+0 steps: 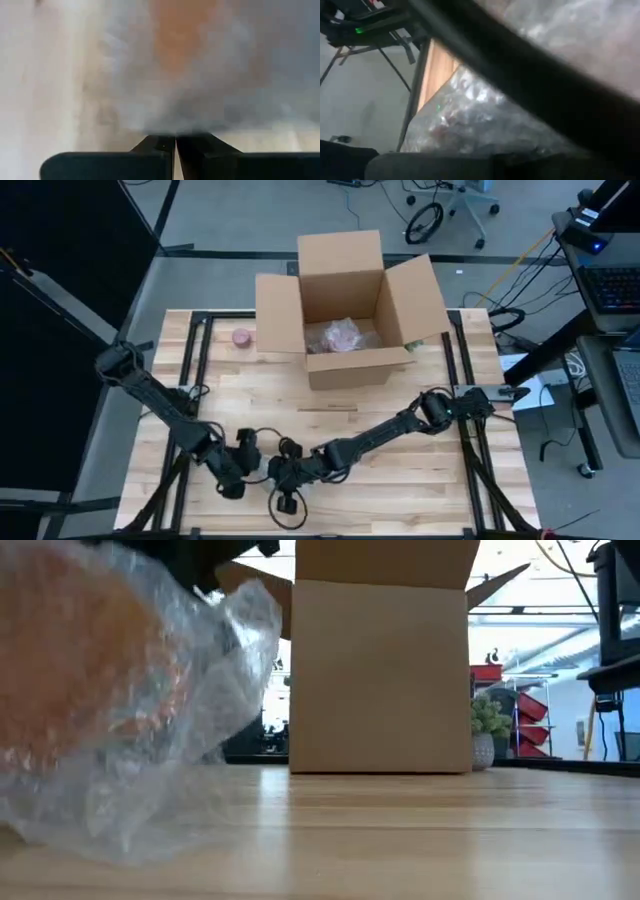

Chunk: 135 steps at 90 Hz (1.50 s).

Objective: Wrap mug
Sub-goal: Wrap the orange cup with the bubble wrap

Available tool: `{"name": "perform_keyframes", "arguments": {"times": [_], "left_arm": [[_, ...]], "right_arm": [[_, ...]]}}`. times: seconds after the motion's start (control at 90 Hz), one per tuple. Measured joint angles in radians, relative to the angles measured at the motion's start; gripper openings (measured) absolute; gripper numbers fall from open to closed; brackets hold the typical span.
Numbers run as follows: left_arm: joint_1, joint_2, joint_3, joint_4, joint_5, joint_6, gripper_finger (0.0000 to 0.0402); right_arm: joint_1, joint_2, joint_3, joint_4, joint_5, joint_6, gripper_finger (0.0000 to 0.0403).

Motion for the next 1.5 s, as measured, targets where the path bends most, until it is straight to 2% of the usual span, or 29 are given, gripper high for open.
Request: {"name": "perform_keyframes", "arguments": {"times": [0.056,0.111,0.333,0.489,0.722,0.867,1.0,1.111,1.2,1.311,1.5], "left_arm": [[0.022,0.006,0.004,0.216,-0.024,-0.008,0.0000],[0.032,0.021,0.004,0.293,-0.024,-0.003,0.0000],[0.043,0.017,0.004,0.289,-0.008,-0.014,0.0000],[0.037,-0.022,0.004,0.306,0.022,-0.119,0.0000],[0.014,-0.191,0.015,0.051,0.039,-0.211,0.0000],[0.003,-0.286,0.015,-0.022,0.027,-0.258,0.0000],[-0.053,-0.318,0.014,-0.134,0.036,-0.385,0.0000],[-0.135,-0.287,0.003,-0.158,0.062,-0.495,0.0000],[-0.182,-0.234,-0.017,-0.013,0.027,-0.496,0.0000],[-0.180,-0.165,-0.021,0.065,-0.067,-0.461,0.0000],[-0.162,0.014,-0.023,0.188,-0.068,-0.429,0.0000]], "right_arm": [[-0.001,0.012,0.001,0.001,-0.029,-0.005,0.0000],[0.007,0.009,0.000,-0.018,-0.017,-0.012,0.0000],[0.005,0.005,0.004,-0.078,-0.018,-0.022,0.0000],[0.008,-0.006,0.007,-0.190,-0.052,-0.018,0.0000],[-0.011,-0.034,0.004,-0.363,-0.060,-0.026,0.0000],[-0.027,-0.039,0.003,-0.345,-0.078,-0.036,0.0000],[-0.042,-0.039,0.002,-0.331,-0.084,-0.013,0.0000],[-0.044,-0.039,0.002,-0.326,-0.084,-0.013,0.0000],[-0.044,-0.039,0.002,-0.323,-0.083,-0.015,0.0000],[-0.044,-0.039,0.002,-0.322,-0.082,-0.018,0.0000],[-0.043,-0.038,0.020,-0.344,-0.084,-0.033,0.0000]]}}
